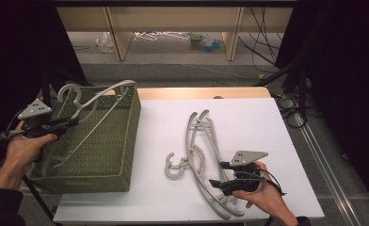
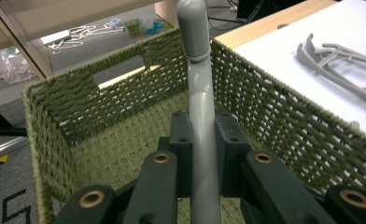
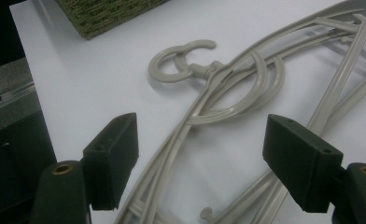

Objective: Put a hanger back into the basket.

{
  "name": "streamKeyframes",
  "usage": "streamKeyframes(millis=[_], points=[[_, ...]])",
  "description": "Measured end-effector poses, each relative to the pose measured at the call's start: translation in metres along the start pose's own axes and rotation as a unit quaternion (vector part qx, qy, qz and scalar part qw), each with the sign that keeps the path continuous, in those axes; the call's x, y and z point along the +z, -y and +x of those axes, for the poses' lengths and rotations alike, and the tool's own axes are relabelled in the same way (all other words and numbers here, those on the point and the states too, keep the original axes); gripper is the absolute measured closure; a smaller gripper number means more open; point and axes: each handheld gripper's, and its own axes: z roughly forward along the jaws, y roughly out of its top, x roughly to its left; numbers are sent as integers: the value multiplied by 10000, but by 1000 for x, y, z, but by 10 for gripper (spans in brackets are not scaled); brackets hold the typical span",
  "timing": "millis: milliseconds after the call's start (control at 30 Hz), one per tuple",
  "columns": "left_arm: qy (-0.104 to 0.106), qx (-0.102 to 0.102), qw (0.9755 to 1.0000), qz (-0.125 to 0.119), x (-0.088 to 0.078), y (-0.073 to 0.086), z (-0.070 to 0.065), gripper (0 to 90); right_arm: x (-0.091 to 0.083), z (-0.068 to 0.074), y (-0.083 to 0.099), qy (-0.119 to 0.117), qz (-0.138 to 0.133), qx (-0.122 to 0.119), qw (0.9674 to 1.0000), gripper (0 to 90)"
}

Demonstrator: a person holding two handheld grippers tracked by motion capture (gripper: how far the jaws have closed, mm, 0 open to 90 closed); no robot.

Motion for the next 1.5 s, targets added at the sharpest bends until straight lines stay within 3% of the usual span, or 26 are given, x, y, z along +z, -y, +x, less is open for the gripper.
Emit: streamKeyframes(millis=[200, 333, 367, 400, 433, 500, 567, 600, 633, 667, 867, 967, 1000, 1033, 1067, 1133, 1233, 1367, 1500], points=[[-61, -104, 9999, 115, 1, 2, 5, 790, 1, 0, 0, -33, 4, -13, 10000, 278], [-112, -117, 9991, 389, 10, 0, 5, 790, 1, 0, 0, -21, -4, -9, 10000, 278], [-143, 21, 9983, 567, 11, 0, 7, 790, 1, 0, 0, -21, -4, -9, 10000, 278], [-150, -90, 9982, 571, 15, 1, 7, 790, 0, 0, 0, -16, -8, -19, 10000, 277], [-171, -66, 9977, 657, 17, 2, 7, 790, 0, 0, 0, -27, -18, -18, 10000, 278], [-128, 113, 9954, 938, 20, 3, 10, 789, 0, 0, -1, -17, -21, -23, 10000, 278], [-129, 22, 9950, 993, 23, 5, 11, 789, 0, 0, 0, -32, -11, -5, 10000, 277], [-143, -231, 9965, 788, 26, 7, 10, 788, 0, 0, 0, -35, -9, -6, 10000, 278], [-103, -125, 9958, 897, 24, 7, 14, 787, 0, 0, 0, -31, -6, -3, 10000, 278], [-99, -299, 9965, 775, 26, 10, 13, 787, 0, 0, 0, -27, -1, -6, 10000, 277], [-33, -361, 9945, 985, 33, 22, 15, 787, 2, 1, -1, -43, 14, -52, 10000, 278], [41, -232, 9927, 1186, 33, 28, 19, 788, 2, 1, 0, -35, 23, -18, 10000, 278], [54, -344, 9934, 1096, 35, 30, 18, 788, 3, 0, 0, -37, 32, -17, 10000, 277], [56, -230, 9924, 1206, 35, 29, 20, 788, 3, 0, 0, -37, 32, -17, 10000, 277], [45, -302, 9927, 1171, 38, 29, 19, 788, 3, 0, 0, -30, 44, -13, 10000, 278], [44, -235, 9916, 1273, 41, 30, 20, 788, 3, 0, 0, -59, 70, -15, 10000, 278], [20, -216, 9902, 1380, 47, 31, 20, 788, 3, 0, 0, -64, 61, -21, 10000, 278], [-66, -377, 9889, 1438, 53, 34, 21, 785, 3, 0, 0, -63, 52, -22, 10000, 278], [-279, -428, 9866, 1549, 56, 38, 22, 773, 3, 0, 0, -63, 52, -20, 10000, 278]])
